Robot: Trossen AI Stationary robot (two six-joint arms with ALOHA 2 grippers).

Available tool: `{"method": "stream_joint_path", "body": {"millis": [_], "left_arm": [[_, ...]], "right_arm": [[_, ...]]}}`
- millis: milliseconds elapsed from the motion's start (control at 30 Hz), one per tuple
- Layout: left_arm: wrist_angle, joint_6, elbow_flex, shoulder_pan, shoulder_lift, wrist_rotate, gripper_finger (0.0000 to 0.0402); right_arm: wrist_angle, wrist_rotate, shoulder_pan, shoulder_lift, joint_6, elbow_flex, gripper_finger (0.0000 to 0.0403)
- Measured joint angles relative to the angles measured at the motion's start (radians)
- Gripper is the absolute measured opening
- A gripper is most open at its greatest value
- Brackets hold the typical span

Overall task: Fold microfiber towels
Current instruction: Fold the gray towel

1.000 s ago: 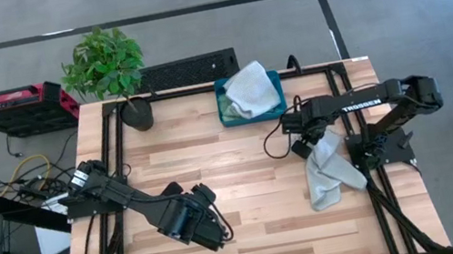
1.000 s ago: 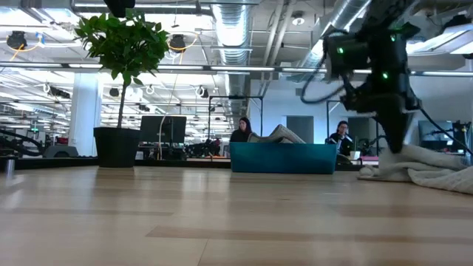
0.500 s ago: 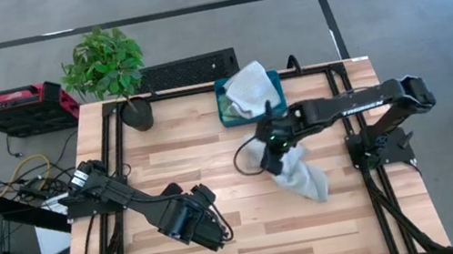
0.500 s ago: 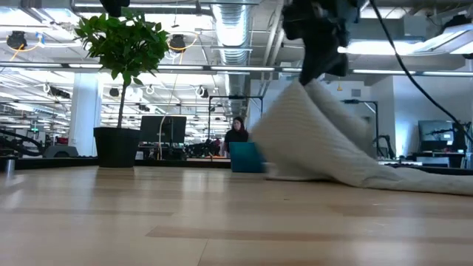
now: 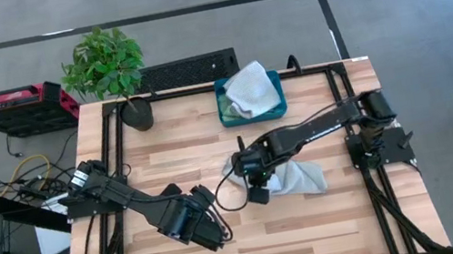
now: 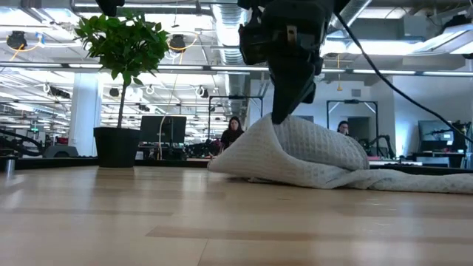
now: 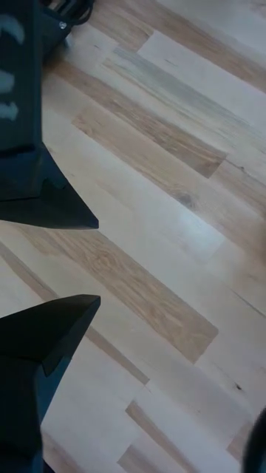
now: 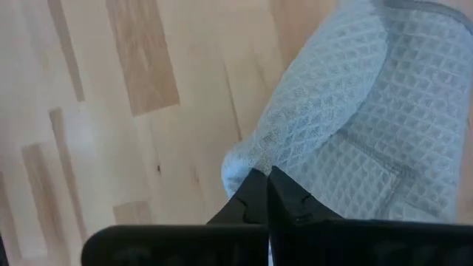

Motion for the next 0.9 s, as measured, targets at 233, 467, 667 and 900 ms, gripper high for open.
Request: {"method": "stream_joint_path", "body": {"millis": [233, 467, 667, 900], "left_arm": [[-0.001, 0.007, 0.000, 0.000, 0.000, 0.000, 0.0148], [-0.004, 0.009, 0.000, 0.000, 0.000, -0.001, 0.0148], [-0.003, 0.028, 0.000, 0.000, 0.000, -0.007, 0.0148], [0.003, 0.027, 0.000, 0.000, 0.000, -0.025, 0.0148]], "right_arm": [[-0.036, -0.024, -0.007, 0.000, 0.006, 0.020, 0.0037], [-0.169, -0.068, -0.046, -0.008, 0.008, 0.039, 0.0082], [-0.381, -0.062, -0.094, -0.009, -0.054, 0.112, 0.0129], [-0.545, 0.070, -0.171, -0.011, -0.020, 0.108, 0.0158]]}}
